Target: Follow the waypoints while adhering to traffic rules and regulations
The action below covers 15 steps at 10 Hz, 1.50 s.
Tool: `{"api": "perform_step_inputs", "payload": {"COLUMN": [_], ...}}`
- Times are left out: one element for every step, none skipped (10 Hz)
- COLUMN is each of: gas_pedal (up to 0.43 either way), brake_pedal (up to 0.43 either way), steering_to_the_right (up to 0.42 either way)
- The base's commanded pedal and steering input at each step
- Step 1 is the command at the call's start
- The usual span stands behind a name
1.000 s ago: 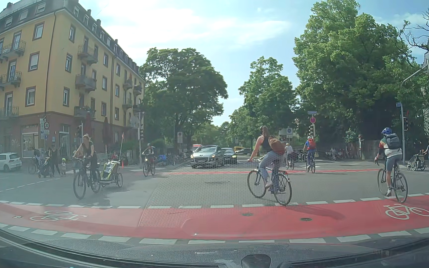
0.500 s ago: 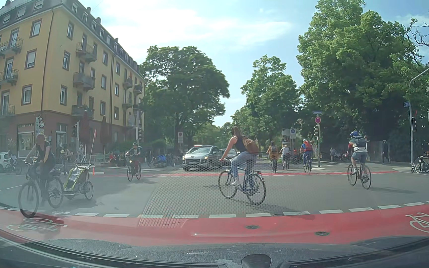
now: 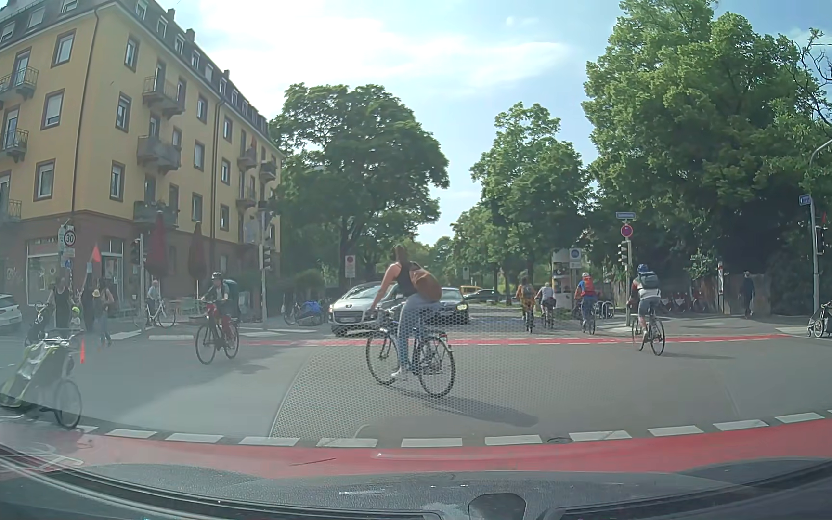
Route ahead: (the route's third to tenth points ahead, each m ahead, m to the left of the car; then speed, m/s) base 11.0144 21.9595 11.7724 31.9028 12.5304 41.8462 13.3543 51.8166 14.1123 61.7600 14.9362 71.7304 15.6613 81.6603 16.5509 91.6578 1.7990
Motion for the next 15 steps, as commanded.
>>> {"api": "perform_step_inputs", "payload": {"gas_pedal": [0.0, 0.0, 0.0, 0.0, 0.0, 0.0, 0.0, 0.0, 0.0, 0.0, 0.0, 0.0, 0.0, 0.0, 0.0], "brake_pedal": [0.073, 0.073, 0.073, 0.073, 0.079, 0.079, 0.085, 0.085, 0.085, 0.085, 0.091, 0.104, 0.116, 0.134, 0.14], "steering_to_the_right": [-0.025, -0.024, -0.025, -0.025, -0.025, -0.025, -0.025, -0.025, -0.025, -0.025, -0.025, -0.025, -0.025, -0.024, -0.025]}}
